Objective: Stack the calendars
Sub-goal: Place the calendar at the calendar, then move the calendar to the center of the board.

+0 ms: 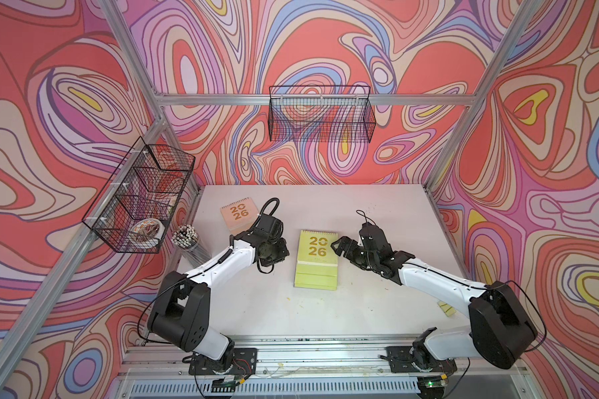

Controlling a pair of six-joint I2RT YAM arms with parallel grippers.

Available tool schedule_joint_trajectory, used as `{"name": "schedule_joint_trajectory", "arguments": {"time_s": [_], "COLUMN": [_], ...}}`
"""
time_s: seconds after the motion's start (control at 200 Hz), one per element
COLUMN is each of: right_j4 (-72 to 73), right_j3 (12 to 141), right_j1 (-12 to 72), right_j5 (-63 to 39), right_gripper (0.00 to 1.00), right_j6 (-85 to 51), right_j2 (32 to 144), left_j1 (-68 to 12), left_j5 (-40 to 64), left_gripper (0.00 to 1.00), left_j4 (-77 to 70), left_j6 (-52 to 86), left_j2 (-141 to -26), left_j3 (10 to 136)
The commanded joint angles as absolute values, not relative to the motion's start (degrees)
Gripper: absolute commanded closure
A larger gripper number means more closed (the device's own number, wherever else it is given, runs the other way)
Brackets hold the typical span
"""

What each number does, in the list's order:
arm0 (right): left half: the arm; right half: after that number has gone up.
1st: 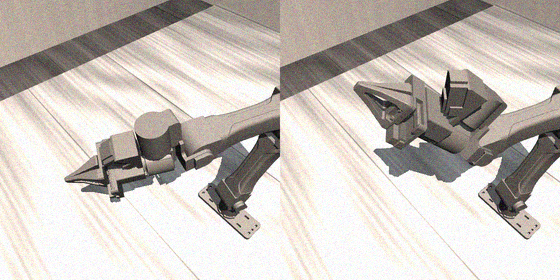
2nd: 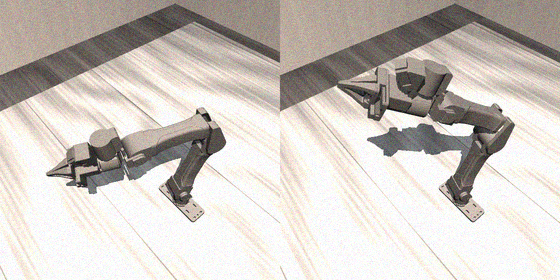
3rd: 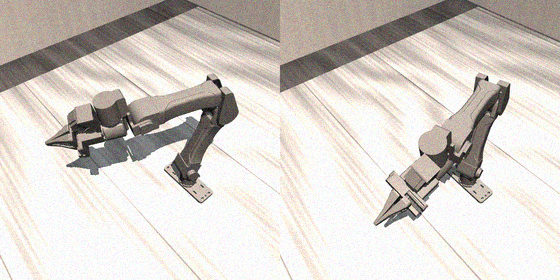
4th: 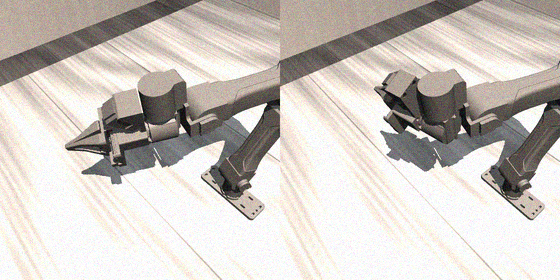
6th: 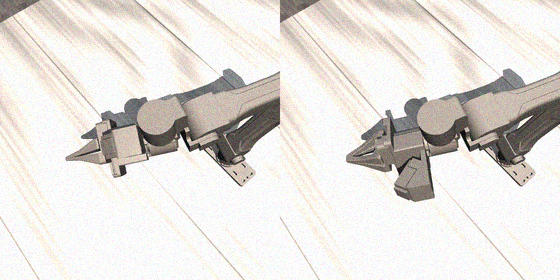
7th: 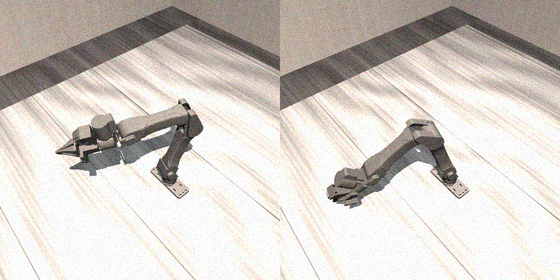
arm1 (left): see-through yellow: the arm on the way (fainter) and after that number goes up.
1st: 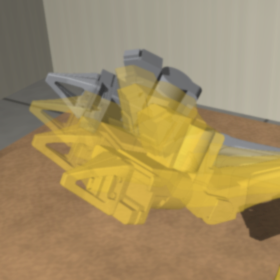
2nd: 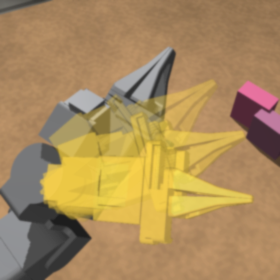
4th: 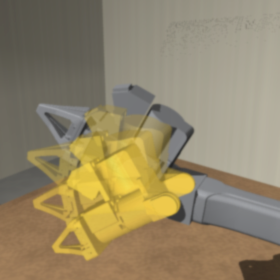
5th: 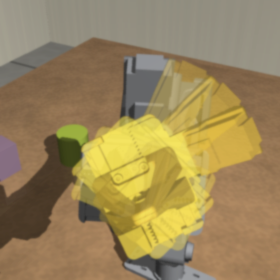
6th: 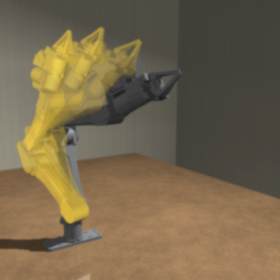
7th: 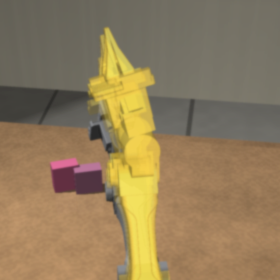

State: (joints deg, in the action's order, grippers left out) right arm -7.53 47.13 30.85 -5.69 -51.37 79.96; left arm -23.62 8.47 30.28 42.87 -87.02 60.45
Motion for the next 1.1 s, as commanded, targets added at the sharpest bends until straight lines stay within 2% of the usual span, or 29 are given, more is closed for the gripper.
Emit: {"name": "schedule_joint_trajectory", "arguments": {"time_s": [0.0,0.27,0.471,0.791,1.097], "right_j4": [-13.0,-14.6,-16.4,-18.4,-13.3], "right_j3": [52.3,67.1,81.3,105.0,105.1], "right_j1": [31.2,31.2,31.4,31.8,31.8], "right_j5": [-2.8,-6.4,-11.7,-19.3,-24.5], "right_gripper": [0.06,0.06,0.06,0.07,0.08], "right_j6": [-47.7,-46.6,-47.5,-49.0,-53.7], "right_j2": [81.4,92.9,106.3,125.3,128.1], "left_j1": [-21.8,-15.2,-11.4,-3.1,-2.6], "left_j5": [0.0,-8.5,-15.7,-11.1,-15.2], "left_gripper": [1.00,1.00,1.00,1.00,1.00], "left_j4": [39.6,48.0,52.6,53.7,57.8], "left_j6": [37.8,29.9,24.5,21.5,15.9], "left_j2": [-85.7,-90.2,-97.9,-113.0,-133.0], "left_j3": [64.2,73.7,82.1,99.0,124.4]}}
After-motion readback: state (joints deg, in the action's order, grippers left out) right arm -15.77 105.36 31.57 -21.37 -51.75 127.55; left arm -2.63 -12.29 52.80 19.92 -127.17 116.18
